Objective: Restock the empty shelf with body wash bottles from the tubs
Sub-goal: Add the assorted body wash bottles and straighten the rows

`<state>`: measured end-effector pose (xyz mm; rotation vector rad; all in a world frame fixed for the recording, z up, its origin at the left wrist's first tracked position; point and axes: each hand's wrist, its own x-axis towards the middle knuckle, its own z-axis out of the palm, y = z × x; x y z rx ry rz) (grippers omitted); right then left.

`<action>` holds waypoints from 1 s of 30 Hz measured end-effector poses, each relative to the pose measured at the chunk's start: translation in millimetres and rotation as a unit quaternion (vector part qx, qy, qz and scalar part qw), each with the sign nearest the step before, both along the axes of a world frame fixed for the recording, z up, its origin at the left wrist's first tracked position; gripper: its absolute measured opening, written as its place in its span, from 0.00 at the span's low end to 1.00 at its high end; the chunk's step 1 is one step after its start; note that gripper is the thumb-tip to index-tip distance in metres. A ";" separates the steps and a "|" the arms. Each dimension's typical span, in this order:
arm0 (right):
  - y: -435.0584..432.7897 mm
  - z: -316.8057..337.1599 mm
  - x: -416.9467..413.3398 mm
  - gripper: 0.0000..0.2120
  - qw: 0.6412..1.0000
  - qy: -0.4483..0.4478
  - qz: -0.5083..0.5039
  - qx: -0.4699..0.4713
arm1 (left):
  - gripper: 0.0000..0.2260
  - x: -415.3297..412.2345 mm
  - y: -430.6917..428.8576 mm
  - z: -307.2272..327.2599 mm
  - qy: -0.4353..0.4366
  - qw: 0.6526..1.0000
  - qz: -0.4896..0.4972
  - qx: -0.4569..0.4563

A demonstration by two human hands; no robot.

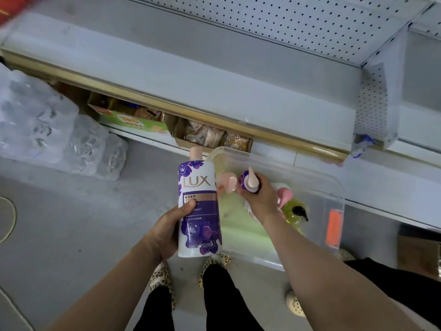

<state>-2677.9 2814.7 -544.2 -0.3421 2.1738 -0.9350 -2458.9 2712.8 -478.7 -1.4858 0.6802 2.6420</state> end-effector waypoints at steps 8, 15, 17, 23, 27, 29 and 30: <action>23.8 55.5 -6.6 0.31 0.993 0.054 -0.099 -0.016 | 0.48 20.8 -0.9 15.3 0.015 1.000 -0.022 0.008; 32.5 141.0 13.7 0.29 0.968 0.062 -0.188 -0.152 | 0.43 40.1 -4.5 66.8 0.070 0.994 -0.087 -0.002; 30.4 175.8 22.4 0.25 0.956 0.066 -0.207 -0.199 | 0.38 45.3 -8.8 88.8 0.093 0.989 -0.111 -0.016; 21.5 287.0 54.3 0.18 0.927 0.075 -0.211 -0.301 | 0.44 54.2 -24.7 157.0 0.154 0.970 -0.159 -0.104; 10.5 351.0 65.2 0.15 0.909 0.107 -0.190 -0.354 | 0.42 58.4 -32.6 196.9 0.232 0.947 -0.170 -0.146; 2.6 380.7 66.0 0.15 0.900 0.120 -0.182 -0.378 | 0.42 58.6 -36.8 212.3 0.257 0.938 -0.173 -0.155; -2.3 394.8 65.2 0.12 0.898 0.129 -0.171 -0.385 | 0.42 58.1 -39.2 220.0 0.260 0.936 -0.171 -0.161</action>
